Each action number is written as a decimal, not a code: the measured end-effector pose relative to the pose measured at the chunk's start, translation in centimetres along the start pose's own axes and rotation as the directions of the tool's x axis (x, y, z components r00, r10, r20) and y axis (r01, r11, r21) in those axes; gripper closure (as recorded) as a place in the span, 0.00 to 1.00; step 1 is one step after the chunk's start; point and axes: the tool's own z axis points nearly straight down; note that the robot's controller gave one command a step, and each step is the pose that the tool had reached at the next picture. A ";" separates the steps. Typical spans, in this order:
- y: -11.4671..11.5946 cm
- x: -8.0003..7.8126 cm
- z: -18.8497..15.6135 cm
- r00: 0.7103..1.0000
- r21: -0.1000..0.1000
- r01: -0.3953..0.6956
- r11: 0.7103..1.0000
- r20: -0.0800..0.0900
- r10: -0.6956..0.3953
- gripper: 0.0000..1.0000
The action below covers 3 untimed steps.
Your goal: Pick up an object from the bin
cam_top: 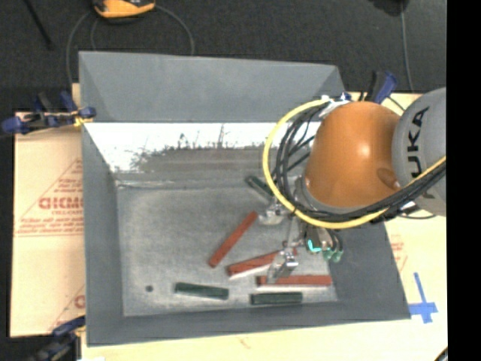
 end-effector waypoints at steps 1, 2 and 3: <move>0.0 -0.2 -0.4 1.000 -0.001 -0.001 1.000 0.008 0.001 0.00; -1.5 -1.8 6.5 1.000 0.001 0.026 1.000 0.014 -0.026 0.00; -2.2 -1.2 13.0 0.976 -0.001 -0.218 0.976 0.007 0.218 1.00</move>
Offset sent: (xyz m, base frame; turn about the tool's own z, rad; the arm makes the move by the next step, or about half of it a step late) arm 0.0300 -0.0305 -0.1428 -0.0589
